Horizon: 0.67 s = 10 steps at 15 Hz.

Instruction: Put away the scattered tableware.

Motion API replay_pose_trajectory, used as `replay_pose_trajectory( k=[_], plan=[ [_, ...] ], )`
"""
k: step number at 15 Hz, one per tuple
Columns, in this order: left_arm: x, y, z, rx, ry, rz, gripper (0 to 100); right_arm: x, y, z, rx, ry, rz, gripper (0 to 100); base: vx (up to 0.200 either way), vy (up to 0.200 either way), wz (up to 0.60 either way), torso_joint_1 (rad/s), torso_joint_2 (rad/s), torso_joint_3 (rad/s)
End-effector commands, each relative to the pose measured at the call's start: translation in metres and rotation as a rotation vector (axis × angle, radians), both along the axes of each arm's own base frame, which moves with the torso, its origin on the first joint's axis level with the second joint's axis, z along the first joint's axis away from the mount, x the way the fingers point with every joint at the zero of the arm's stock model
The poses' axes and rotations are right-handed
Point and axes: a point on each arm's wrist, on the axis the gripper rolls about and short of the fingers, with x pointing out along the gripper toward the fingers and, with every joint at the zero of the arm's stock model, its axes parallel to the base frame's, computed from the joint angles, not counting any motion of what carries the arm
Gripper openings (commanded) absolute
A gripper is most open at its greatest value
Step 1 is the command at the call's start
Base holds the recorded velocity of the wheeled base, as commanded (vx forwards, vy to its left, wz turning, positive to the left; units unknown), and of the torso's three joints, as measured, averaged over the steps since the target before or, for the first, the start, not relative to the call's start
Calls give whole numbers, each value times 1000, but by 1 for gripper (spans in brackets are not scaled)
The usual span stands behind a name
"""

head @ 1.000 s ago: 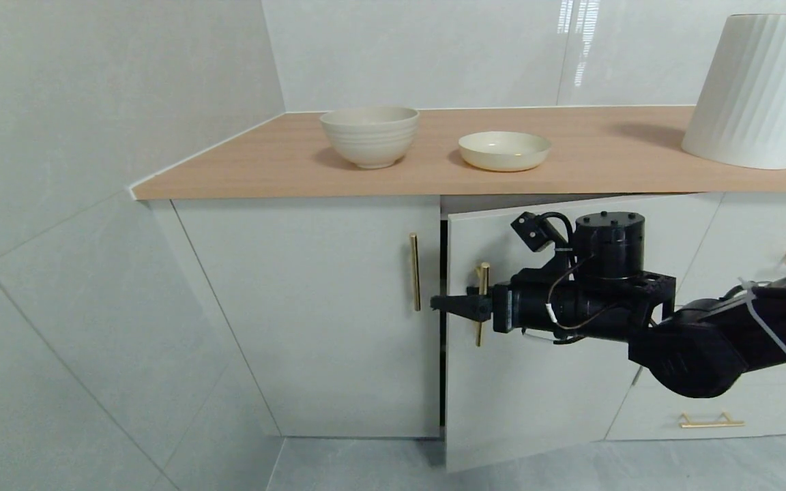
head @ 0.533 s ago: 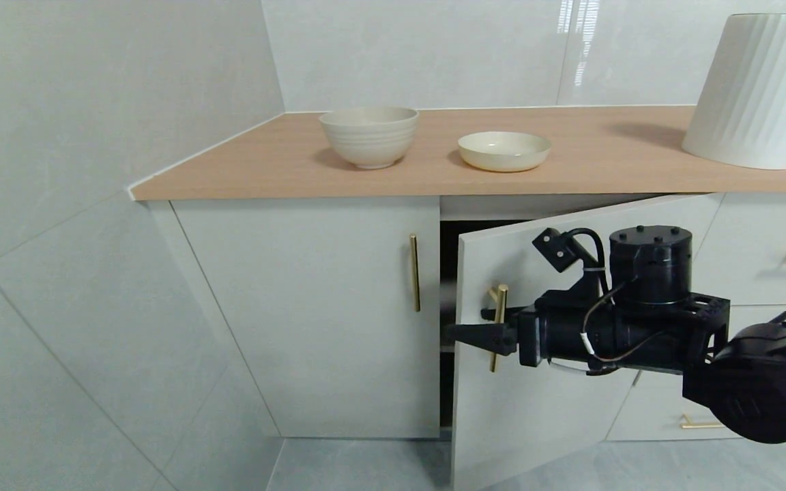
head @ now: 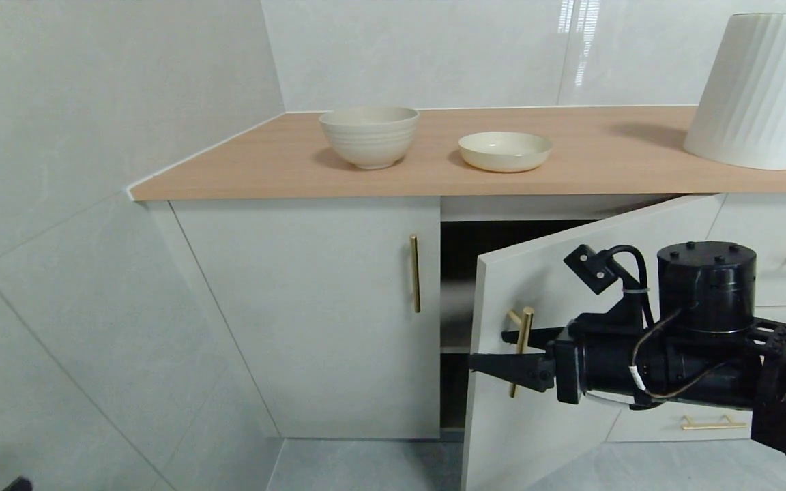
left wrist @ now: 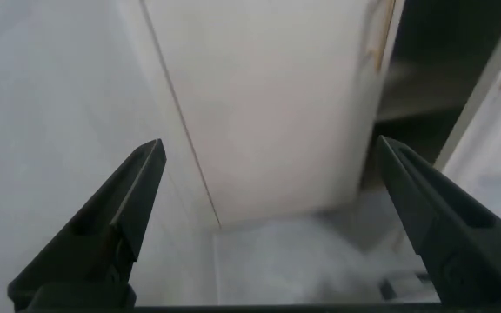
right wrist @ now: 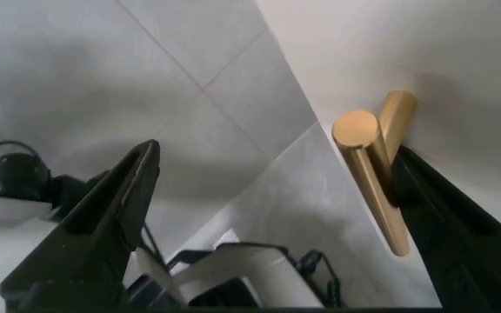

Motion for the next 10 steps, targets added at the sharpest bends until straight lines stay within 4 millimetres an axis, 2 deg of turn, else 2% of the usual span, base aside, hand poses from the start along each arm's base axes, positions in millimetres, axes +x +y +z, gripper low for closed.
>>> replay_pose_trajectory(
  k=[1, 2, 3, 4, 5, 6, 7, 10],
  plan=[
    [87, -11, 23, 5, 251, -97, 100, -17, -5, 11, 26, -33, 31, 100, 0, 0, 0, 0, 0, 0],
    [100, -17, 20, 15, 303, -100, 100, -20, -6, 9, 24, -27, 43, 100, 0, 0, 0, 0, 0, 0],
    [104, -19, 19, 20, 318, -104, 100, -20, -6, 9, 22, -25, 46, 100, 0, 0, 0, 0, 0, 0],
    [133, -39, 11, 56, 407, -161, 100, -26, -3, 5, 17, -10, 82, 100, 0, 0, 0, 0, 0, 0],
    [147, -51, 7, 50, 423, -193, 100, -28, -2, 3, 14, -5, 88, 100, 0, 0, 0, 0, 0, 0],
    [153, -57, 5, 49, 426, -208, 100, -29, -2, 2, 10, 0, 93, 100, 0, 0, 0, 0, 0, 0],
    [166, -72, 0, 49, 411, -221, 100, -32, -1, 0, 5, 6, 102, 100, 0, 0, 0, 0, 0, 0],
    [180, -98, -5, 50, 450, -270, 100, -31, -1, -2, 2, 13, 100, 100, 0, 0, 0, 0, 0, 0]
  ],
)
